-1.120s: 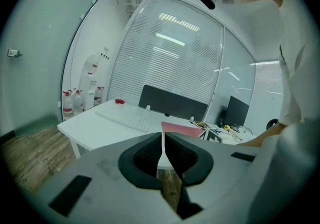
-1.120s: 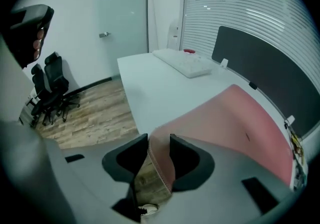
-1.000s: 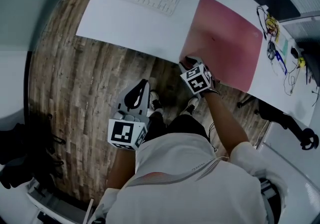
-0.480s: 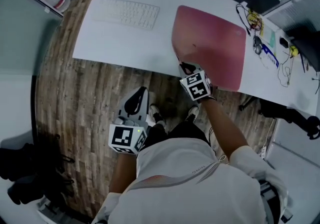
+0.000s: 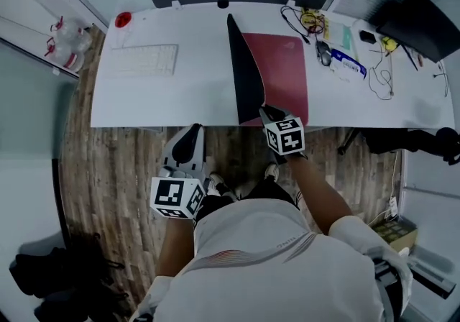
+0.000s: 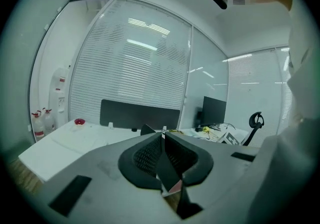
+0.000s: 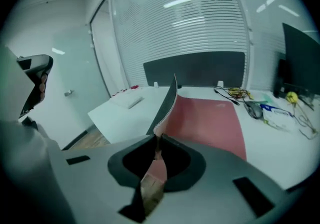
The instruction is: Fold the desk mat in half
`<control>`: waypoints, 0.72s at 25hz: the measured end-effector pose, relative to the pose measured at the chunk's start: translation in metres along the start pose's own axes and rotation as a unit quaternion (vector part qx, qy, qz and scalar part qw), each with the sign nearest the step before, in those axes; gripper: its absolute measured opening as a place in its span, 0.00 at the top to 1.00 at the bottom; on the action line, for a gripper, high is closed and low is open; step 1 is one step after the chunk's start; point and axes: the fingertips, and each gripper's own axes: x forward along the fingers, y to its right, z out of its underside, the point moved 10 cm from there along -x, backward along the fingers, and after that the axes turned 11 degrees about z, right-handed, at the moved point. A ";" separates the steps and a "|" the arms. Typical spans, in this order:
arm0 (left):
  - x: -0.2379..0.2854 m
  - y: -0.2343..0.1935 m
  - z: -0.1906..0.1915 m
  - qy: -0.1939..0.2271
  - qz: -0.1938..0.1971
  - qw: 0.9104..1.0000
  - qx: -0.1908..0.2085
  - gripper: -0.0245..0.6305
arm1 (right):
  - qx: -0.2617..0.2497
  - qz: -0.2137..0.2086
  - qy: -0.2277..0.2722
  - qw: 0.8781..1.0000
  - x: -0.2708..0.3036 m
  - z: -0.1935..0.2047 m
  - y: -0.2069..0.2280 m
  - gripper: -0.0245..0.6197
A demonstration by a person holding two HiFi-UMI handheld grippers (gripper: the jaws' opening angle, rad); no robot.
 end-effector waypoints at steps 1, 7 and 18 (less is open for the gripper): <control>0.008 0.009 -0.003 0.000 0.004 1.000 0.004 0.92 | 0.018 0.002 -0.001 1.000 -0.005 0.008 0.012 0.82; 0.042 0.052 -0.022 -0.009 0.043 0.998 0.043 0.92 | 0.148 0.016 -0.021 0.989 -0.014 0.056 0.084 0.81; 0.071 0.089 -0.013 -0.015 0.054 0.998 0.040 0.92 | 0.194 0.034 -0.059 0.979 -0.011 0.110 0.159 0.73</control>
